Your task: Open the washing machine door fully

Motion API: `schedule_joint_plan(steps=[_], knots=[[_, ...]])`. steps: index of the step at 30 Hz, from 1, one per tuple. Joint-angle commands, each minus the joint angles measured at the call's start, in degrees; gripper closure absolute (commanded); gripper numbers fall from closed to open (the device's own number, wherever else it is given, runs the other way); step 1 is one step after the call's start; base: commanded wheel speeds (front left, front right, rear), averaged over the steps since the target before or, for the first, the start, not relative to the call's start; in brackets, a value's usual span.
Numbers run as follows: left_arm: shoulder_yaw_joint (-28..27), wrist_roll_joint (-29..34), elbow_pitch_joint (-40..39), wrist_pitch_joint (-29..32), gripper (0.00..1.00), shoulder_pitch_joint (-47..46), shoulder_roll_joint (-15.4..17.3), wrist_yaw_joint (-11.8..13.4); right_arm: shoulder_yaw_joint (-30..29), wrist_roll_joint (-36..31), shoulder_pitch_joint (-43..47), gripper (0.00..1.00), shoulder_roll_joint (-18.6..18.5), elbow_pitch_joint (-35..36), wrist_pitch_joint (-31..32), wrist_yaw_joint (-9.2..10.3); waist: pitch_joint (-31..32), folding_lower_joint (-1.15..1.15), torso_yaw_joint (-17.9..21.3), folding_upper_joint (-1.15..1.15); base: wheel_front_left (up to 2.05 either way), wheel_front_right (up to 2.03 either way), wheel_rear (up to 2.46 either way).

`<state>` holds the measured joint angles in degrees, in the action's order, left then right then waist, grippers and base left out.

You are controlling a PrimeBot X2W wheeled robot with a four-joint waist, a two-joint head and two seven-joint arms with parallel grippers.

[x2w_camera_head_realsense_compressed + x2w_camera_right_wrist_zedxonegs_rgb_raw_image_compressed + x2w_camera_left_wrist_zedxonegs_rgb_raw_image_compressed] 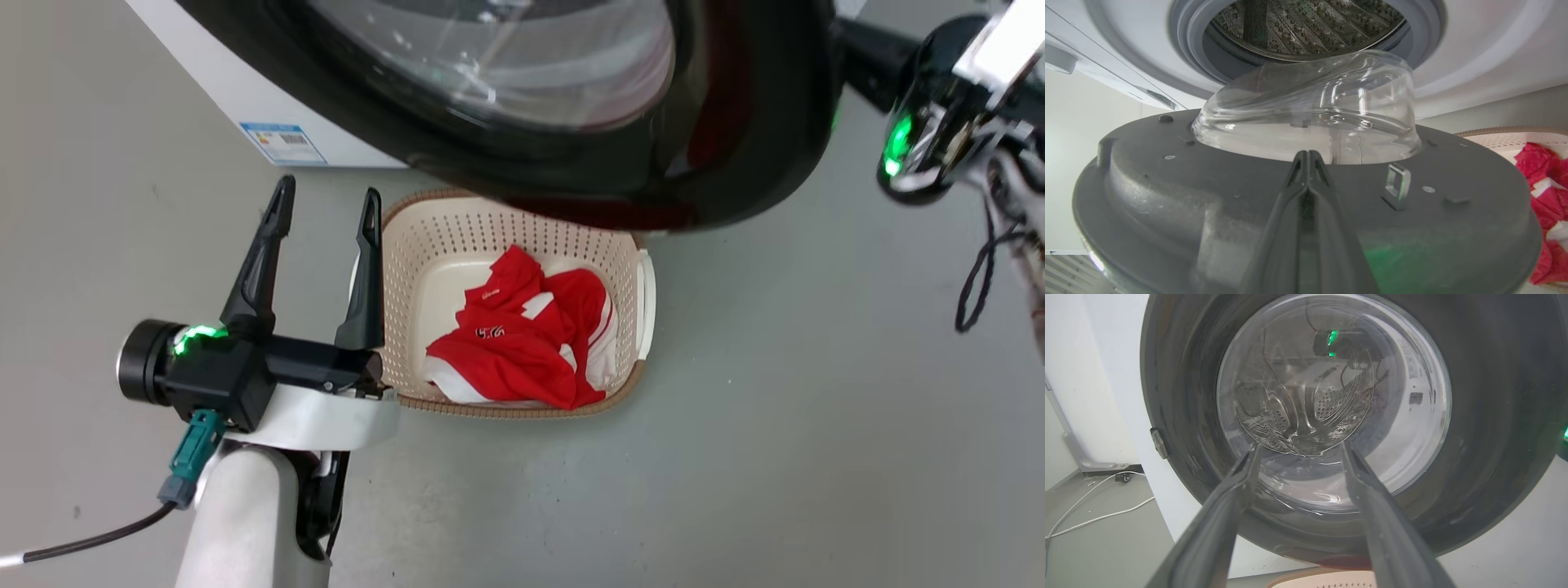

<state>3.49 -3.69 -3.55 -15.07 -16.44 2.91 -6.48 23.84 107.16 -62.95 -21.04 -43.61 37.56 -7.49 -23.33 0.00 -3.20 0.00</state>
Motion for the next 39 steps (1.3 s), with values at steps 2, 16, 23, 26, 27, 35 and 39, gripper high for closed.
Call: schedule_joint_plan(steps=[2, 16, 23, 26, 27, 35, 39], knots=[[0.0, 0.49, 0.56, -0.13, 0.0, 1.55, -0.04, 0.33, 1.23, 0.89, 3.41, 1.0, 1.06, 1.75, 1.05, 0.0, 3.32, 0.0, 0.55, 0.0, 0.0, 0.0, 0.0], [0.3, 0.35, 2.67, -0.13, 0.0, 6.46, -0.04, 0.97, 5.34, 2.2, 17.25, 1.0, 4.15, 10.98, -0.44, 0.0, 11.51, 0.0, 2.28, 0.0, 0.0, 0.0, 0.0], [1.01, 0.04, 3.41, -0.13, 0.0, 8.35, -0.04, 1.46, 7.84, 1.62, 22.26, 1.0, 6.46, 13.79, -3.08, 0.0, 13.64, 0.0, 2.7, 0.0, 0.0, 0.0, 0.0], [1.28, -0.23, 3.75, -0.13, 0.0, 9.03, -0.04, 1.56, 8.72, 1.7, 23.84, 1.0, 7.49, 14.94, -4.06, 0.0, 14.25, 0.0, 2.76, 0.0, 0.0, 0.0, 0.0], [1.32, -0.29, 3.84, -0.13, 0.0, 9.14, -0.04, 1.66, 8.96, 1.7, 24.25, 1.0, 7.85, 15.25, -4.26, 0.0, 14.39, 0.0, 2.79, 0.0, 0.0, 0.0, 0.0], [1.7, -0.72, 4.33, -0.13, 0.0, 9.64, -0.04, 2.09, 10.59, 2.18, 27.54, 1.0, 10.72, 16.95, -6.64, 0.0, 15.4, 0.0, 2.9, 0.0, 0.0, 0.0, 0.0], [1.66, -0.94, 4.46, -0.13, 0.0, 9.78, -0.04, 2.21, 10.89, 2.07, 28.68, 1.0, 11.58, 17.61, -8.08, 0.0, 15.71, 0.0, 2.87, 0.0, 0.0, 0.0, 0.0]])
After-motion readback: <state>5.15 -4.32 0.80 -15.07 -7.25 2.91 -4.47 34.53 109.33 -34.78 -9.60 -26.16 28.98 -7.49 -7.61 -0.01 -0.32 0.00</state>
